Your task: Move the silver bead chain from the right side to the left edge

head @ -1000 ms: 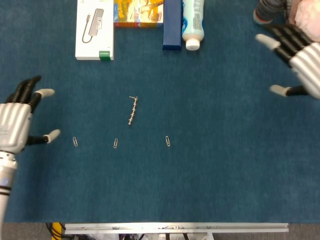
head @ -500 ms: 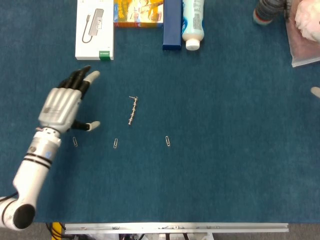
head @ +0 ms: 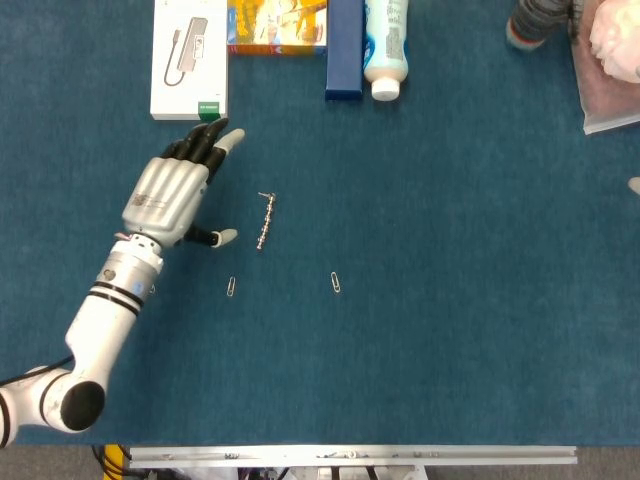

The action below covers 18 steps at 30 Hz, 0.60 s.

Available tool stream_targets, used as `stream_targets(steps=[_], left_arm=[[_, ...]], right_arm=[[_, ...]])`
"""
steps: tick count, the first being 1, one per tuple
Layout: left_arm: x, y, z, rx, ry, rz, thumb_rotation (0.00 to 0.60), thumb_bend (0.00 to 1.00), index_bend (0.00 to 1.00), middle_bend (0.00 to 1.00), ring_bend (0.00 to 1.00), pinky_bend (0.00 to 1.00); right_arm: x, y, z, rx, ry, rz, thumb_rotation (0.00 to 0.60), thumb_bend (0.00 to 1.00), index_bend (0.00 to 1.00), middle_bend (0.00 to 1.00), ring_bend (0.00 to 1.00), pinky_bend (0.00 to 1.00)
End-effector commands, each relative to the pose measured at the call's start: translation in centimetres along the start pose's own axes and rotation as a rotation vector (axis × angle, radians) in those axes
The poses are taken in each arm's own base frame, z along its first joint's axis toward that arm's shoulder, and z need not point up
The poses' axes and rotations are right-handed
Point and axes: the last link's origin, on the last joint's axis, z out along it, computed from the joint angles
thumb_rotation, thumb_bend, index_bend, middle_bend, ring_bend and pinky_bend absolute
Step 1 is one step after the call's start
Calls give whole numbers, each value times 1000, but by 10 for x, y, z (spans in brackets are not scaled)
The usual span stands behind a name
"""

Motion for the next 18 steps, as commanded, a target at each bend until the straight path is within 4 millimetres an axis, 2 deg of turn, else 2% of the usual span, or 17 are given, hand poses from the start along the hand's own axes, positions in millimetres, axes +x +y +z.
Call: stream_targets(steps=[1,7,18], left_arm=[[-4,4,5,1,-10,1,600,24,11,0,3,158],[-17,11,13,7,-41,-18,600,24,11,0,0,157],[-25,29,19,-20,-60,-30,600,24,11,0,0,157]], right_arm=[[0,1,-1,-2,2,3,600,0,51,24,0,94],[-1,3,-2,-10,2,12,600,0,53,24,0,94],[-5,3,-4,-8,0,31,600,0,54,24,0,94]])
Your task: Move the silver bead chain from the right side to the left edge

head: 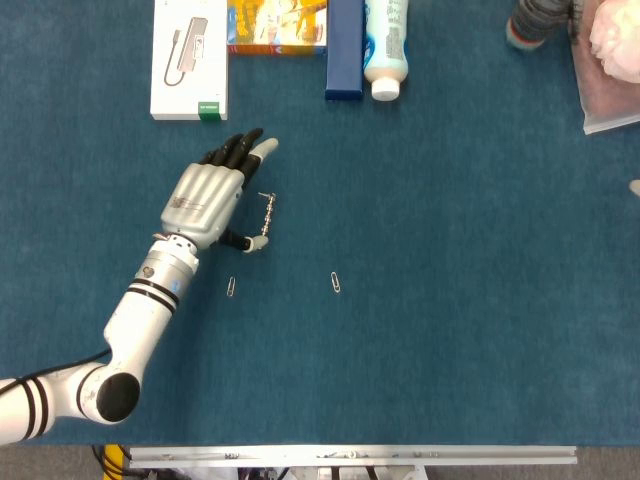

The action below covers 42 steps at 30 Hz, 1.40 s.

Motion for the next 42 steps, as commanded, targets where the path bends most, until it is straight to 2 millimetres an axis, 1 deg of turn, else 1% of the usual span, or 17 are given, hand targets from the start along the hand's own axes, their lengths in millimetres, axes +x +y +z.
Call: stream_targets(steps=[1,9,16,18,29,36,42], left_arm=[[-3,2,2,0,-9,9,600,24,11,0,0,157],[-14,4,11,9,-19,46,600,24,8,0,0,141],[-20,6,15,7,-4,74,600,24,0,0,0,30],[-22,6,15,10,-1,86,600,24,0,0,0,19],[-37,-1,18,31,-41,113,600,24,0,0,0,17],[-36,-9,19,56,-36,121,600,24,0,0,0,17],[-28,-20,19,88,-7,133,600,24,0,0,0,17]], right_arm=[[-1,0,0,1,1,4,600,0,54,24,0,94],[0,0,-2,3,9,9,600,0,54,24,0,95],[1,1,-4,-2,9,10,600,0,54,24,0,94],[1,1,-4,-4,7,10,600,0,54,24,0,94],[-3,0,-2,-3,-2,15,600,0,54,24,0,94],[-6,-1,-1,-1,-10,20,600,0,54,24,0,95],[-9,-2,0,3,-18,27,600,0,54,24,0,94]])
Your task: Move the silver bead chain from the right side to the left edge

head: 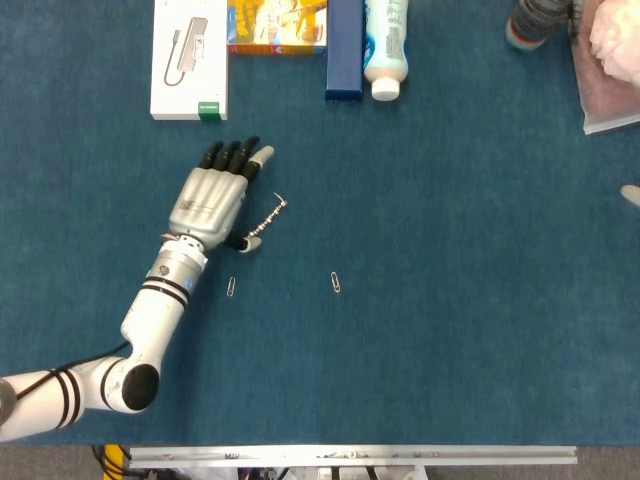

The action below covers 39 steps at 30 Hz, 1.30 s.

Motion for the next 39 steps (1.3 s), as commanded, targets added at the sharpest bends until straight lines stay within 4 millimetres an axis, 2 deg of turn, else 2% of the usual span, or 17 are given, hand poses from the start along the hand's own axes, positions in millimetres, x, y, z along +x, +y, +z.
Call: stream_targets(steps=[1,9,21,39], left_arm=[[4,-6,1,20,15,0,600,24,0,0,0,17],[18,-10,1,33,49,-7,600,24,0,0,0,16],[13,5,-6,-15,21,0,600,24,0,0,0,17],[7,2,1,5,11,7,600,24,0,0,0,17]], right_arm=[[-1,0,0,1,-1,2,600,0,54,24,0,94],[0,-2,1,4,-2,1,600,0,54,24,0,94],[-1,-4,2,9,-4,9,600,0,54,24,0,94],[-3,-2,0,3,-6,16,600,0,54,24,0,94]])
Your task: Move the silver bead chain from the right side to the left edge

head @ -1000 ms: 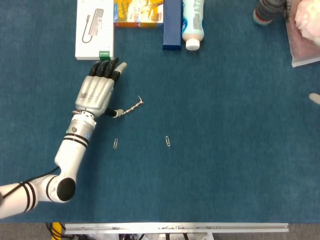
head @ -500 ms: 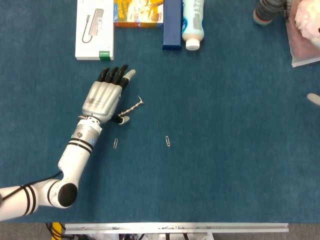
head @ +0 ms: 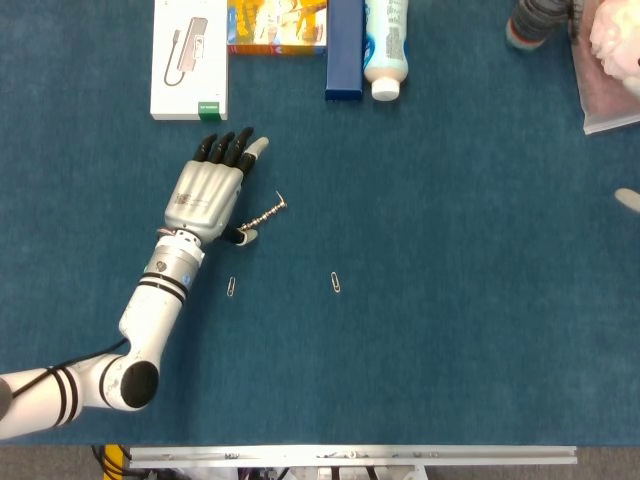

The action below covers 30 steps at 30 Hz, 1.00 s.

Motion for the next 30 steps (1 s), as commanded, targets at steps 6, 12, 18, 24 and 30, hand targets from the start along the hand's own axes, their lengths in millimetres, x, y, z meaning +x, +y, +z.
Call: stream_targets(steps=[6,12,18,24,30], left_arm=[[-2,-1,2,5,-2,-4,600,24,0,0,0,17],[-3,-11,6,41,0,-5,600,24,0,0,0,17],[-1,-21,10,75,7,-1,600,24,0,0,0,17],[5,-24,11,86,39,-8,600,24,0,0,0,17],[8,-14,-2,30,25,-45,600,24,0,0,0,18]], right_arm=[[0,0,-1,-1,-1,1,600,0,54,24,0,95],[-1,0,-1,-1,-2,2,600,0,54,24,0,94],[-1,0,0,0,-4,4,600,0,54,24,0,94],[-2,-1,0,2,-3,7,600,0,54,24,0,94],[0,-1,0,3,0,10,600,0,54,24,0,95]])
